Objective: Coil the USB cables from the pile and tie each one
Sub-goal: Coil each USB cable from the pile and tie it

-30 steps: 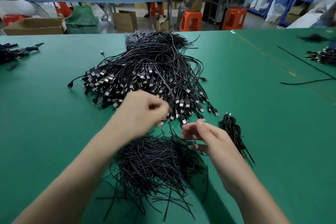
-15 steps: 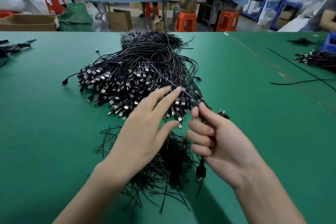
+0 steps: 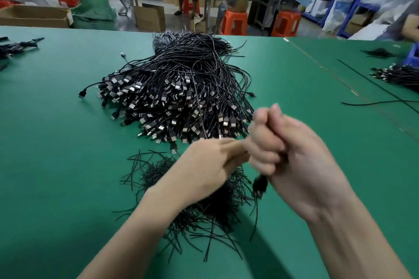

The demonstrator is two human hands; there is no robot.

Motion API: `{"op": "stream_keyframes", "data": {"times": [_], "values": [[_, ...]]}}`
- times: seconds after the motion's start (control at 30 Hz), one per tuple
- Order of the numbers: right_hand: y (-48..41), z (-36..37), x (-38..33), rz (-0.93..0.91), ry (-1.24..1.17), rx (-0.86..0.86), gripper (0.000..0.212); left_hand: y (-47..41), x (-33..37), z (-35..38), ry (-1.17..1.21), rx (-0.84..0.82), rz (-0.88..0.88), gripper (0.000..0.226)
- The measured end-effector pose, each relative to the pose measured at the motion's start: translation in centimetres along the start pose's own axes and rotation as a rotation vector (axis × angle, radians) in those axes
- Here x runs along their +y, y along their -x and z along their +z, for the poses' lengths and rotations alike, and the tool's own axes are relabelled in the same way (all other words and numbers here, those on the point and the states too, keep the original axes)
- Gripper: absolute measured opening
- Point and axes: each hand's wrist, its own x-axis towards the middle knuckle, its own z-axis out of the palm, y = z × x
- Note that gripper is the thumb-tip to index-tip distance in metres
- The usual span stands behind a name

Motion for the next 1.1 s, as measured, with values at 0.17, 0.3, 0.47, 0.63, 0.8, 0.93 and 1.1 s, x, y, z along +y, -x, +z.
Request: {"op": "stream_keyframes", "data": {"times": [0.17,0.3,0.47,0.63,0.8,0.93,1.1], "values": [[-2.4,-1.4,-0.7,-0.442,0.813,0.294,0.032,-0.2,0.8,-1.0,-0.095,-0.046,0.06,0.027],[-2.0,-2.5,0.7,-0.264,1.214,0.205,0.035,0.2,-0.1,-4.3,-0.045,0.204,0.084,0.021],[-0.8,-1.1,2.5,0.203,0.388,-0.188,0.054,0.3,-1.8,-4.9,0.138,0.359,-0.017,0.016],[-2.1,0.1,0.9,-0.126,-0.104,-0.059,0.032,0.2,-1.0,-2.3,0.073,-0.001,-0.027,0.023],[-2.5,-1.1,0.8,-0.471,0.981,0.195,0.031,0.2,0.0,-3.4,-0.044,0.114,0.061,0.023],[-1.6,-2.1,2.4,-0.063,1.143,0.076,0.045,0.6,-0.9,-5.6,-0.033,0.339,0.047,0.022],[-0.8,-0.3,2.8,0.154,0.022,-0.258,0.037,0.4,-1.5,-4.3,0.131,0.337,-0.023,0.025]]}}
